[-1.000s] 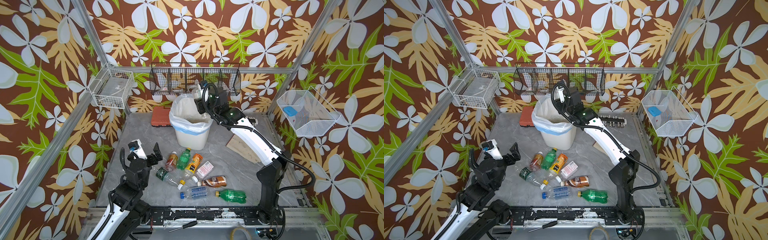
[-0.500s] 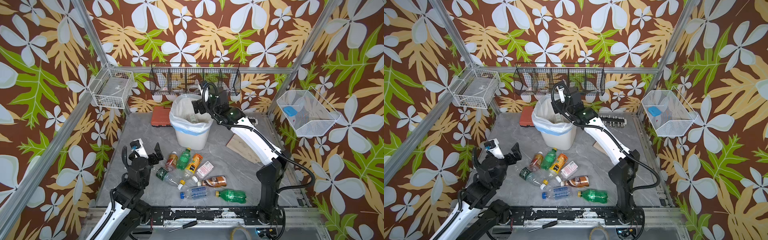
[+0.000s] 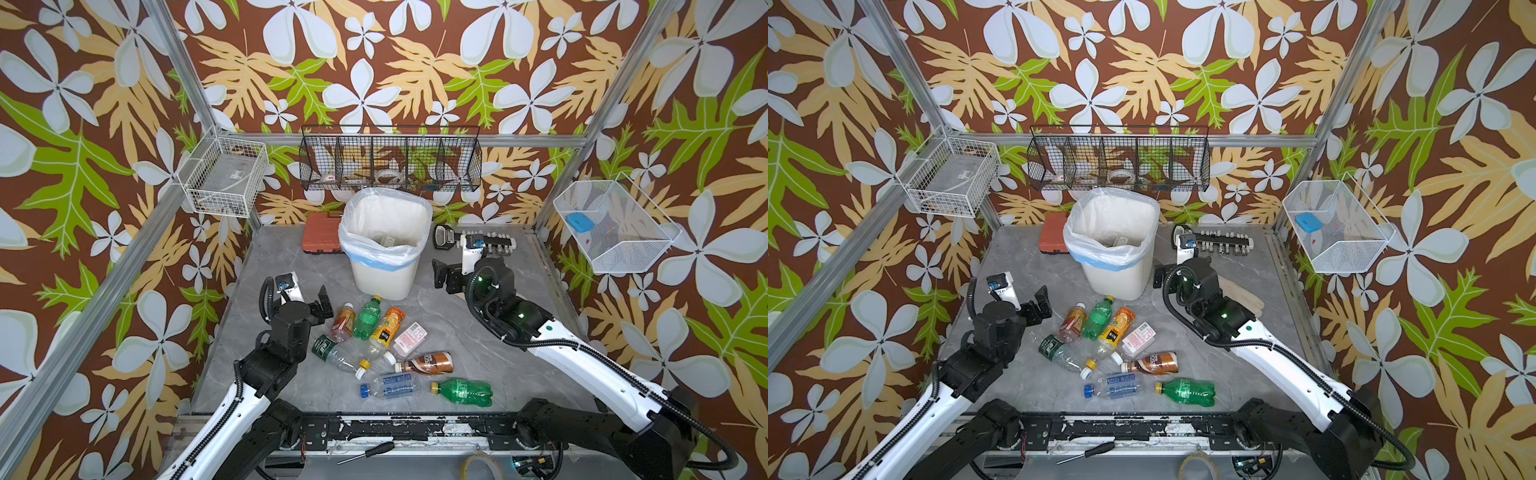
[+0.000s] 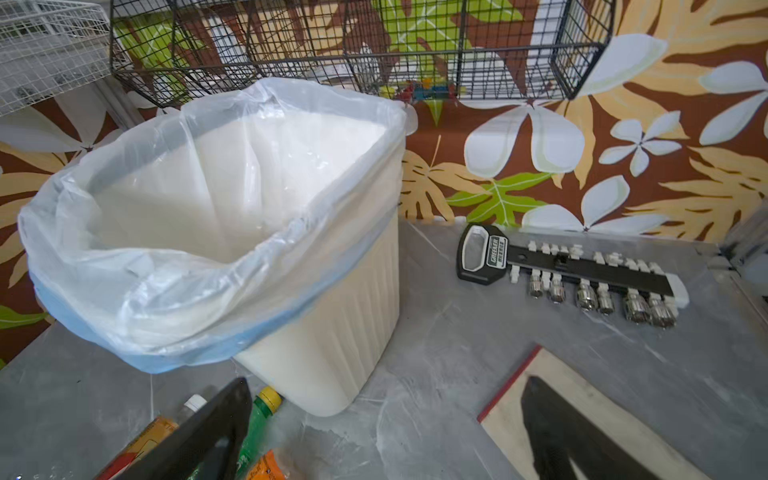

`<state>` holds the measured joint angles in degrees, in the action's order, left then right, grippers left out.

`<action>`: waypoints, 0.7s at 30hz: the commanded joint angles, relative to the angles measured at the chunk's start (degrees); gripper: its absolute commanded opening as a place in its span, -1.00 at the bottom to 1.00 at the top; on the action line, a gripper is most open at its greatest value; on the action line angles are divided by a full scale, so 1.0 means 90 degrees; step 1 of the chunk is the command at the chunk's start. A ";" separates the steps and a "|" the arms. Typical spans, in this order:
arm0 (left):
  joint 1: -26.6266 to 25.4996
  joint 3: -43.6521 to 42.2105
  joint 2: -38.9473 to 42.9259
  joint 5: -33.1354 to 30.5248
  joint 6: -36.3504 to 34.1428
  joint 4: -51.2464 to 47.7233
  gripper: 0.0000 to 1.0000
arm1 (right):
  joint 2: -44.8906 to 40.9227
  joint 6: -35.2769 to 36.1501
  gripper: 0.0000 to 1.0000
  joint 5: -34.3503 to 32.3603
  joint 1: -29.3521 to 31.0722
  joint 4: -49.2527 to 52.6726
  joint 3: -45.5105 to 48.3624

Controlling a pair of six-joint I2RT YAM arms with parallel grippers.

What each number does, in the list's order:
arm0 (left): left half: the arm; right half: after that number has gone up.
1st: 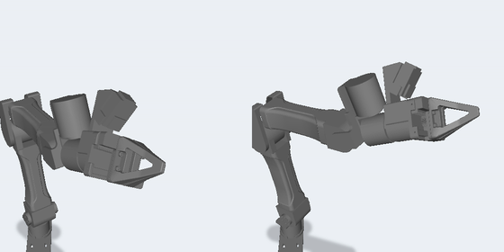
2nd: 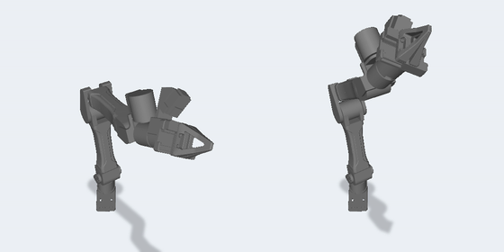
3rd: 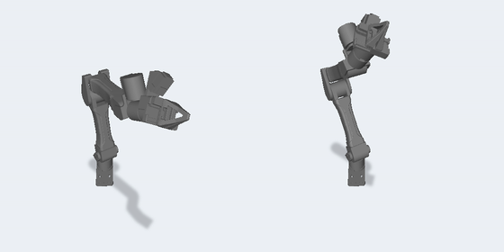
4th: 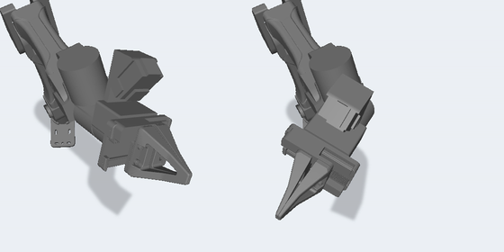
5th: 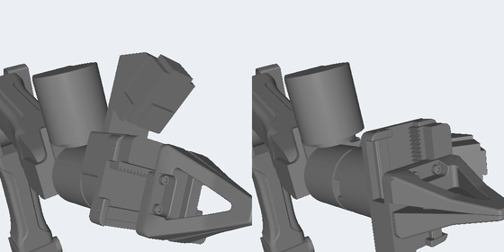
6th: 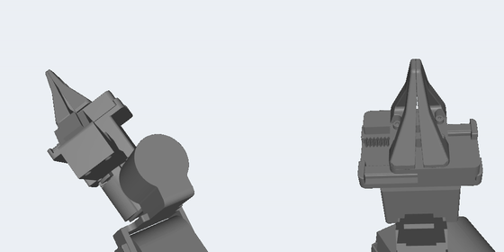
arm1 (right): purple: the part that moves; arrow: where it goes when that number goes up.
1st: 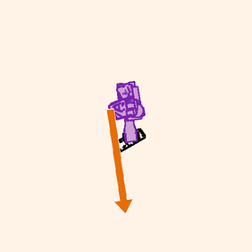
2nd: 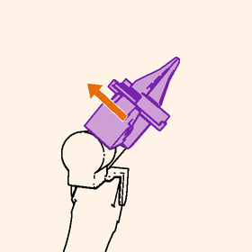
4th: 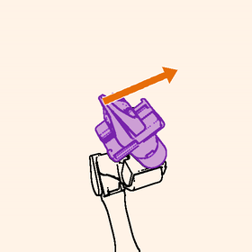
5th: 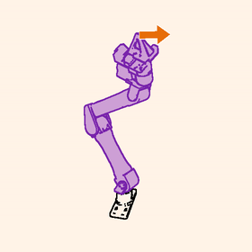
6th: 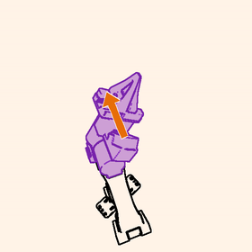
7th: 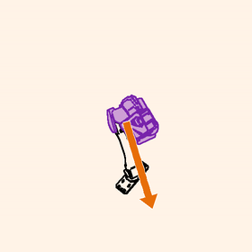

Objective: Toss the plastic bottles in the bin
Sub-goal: 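Withdraw the right gripper from the bin while the left gripper moves toward the bottles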

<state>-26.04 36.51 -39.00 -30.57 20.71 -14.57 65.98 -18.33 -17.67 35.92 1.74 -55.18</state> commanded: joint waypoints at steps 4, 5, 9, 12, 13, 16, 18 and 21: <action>0.0013 0.0222 -0.0171 0.0193 0.1088 -0.0891 1.00 | 0.0002 -0.0234 0.99 -0.0253 -0.0085 -0.0094 -0.0116; 0.0013 0.0216 -0.0145 0.0244 0.1252 -0.1018 1.00 | 0.0044 -0.0196 0.99 -0.0252 -0.0085 -0.0100 -0.0130; 0.0013 0.0101 0.0010 0.0539 0.2060 -0.1526 1.00 | 0.0289 -0.0122 1.00 -0.0232 -0.0095 -0.0193 -0.0207; 0.0013 -0.0094 0.0108 0.0943 0.2538 -0.1795 1.00 | 0.0461 -0.0112 0.99 -0.0112 -0.0103 -0.0193 -0.0275; 0.0013 -0.0210 0.0133 0.1075 0.2630 -0.1818 1.00 | 0.0490 -0.0112 0.99 -0.0084 -0.0095 -0.0193 -0.0269; 0.0013 -0.0571 0.0126 0.1297 0.2855 -0.1793 1.00 | 0.0524 -0.0122 0.99 -0.0048 -0.0095 -0.0232 -0.0184; 0.0013 -0.0716 0.0060 0.1475 0.3001 -0.1770 1.00 | 0.0516 -0.0141 0.99 -0.0038 -0.0095 -0.0233 -0.0158; 0.0013 -0.0934 -0.0058 0.1794 0.3216 -0.1752 1.00 | 0.0481 -0.0141 1.00 -0.0036 -0.0100 -0.0165 -0.0172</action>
<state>-26.02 29.04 -39.07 -18.00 46.30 -30.04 70.59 -19.46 -17.98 35.05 0.93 -56.60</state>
